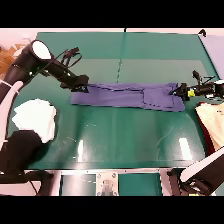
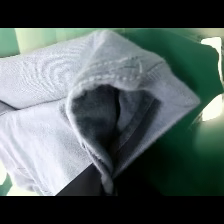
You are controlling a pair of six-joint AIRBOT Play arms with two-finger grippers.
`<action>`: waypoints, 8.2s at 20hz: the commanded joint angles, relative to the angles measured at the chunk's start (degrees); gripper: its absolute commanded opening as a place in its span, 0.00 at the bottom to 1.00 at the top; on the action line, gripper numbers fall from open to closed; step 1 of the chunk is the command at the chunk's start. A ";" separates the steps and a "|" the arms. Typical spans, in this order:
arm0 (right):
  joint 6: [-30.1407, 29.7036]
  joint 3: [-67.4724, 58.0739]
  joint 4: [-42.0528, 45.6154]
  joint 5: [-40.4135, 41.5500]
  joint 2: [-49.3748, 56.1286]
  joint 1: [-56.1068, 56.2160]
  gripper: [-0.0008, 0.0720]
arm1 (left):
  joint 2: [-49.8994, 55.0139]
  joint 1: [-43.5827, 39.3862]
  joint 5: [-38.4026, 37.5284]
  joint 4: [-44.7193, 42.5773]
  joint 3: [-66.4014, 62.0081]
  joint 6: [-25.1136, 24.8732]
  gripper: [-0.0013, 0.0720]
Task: Fold the shirts.
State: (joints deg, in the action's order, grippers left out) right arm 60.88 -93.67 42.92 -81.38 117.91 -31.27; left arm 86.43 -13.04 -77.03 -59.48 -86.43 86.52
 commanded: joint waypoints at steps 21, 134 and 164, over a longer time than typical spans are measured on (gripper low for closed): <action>12.68 -14.29 -5.03 -16.22 -22.82 8.59 0.03 | 40.98 -26.21 38.32 18.05 -28.61 -2.25 0.05; 36.24 29.44 46.12 -4.98 -48.28 -43.30 0.43 | 14.71 12.37 -18.36 -17.62 -29.79 -2.56 0.05; 37.03 50.07 25.79 9.25 -70.93 26.49 0.03 | -25.77 5.64 -4.48 -11.02 29.42 -1.60 0.05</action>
State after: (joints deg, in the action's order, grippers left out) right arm 97.19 -48.01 69.58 -76.03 49.91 -10.37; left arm 66.17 -7.18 -84.62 -70.41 -64.58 84.86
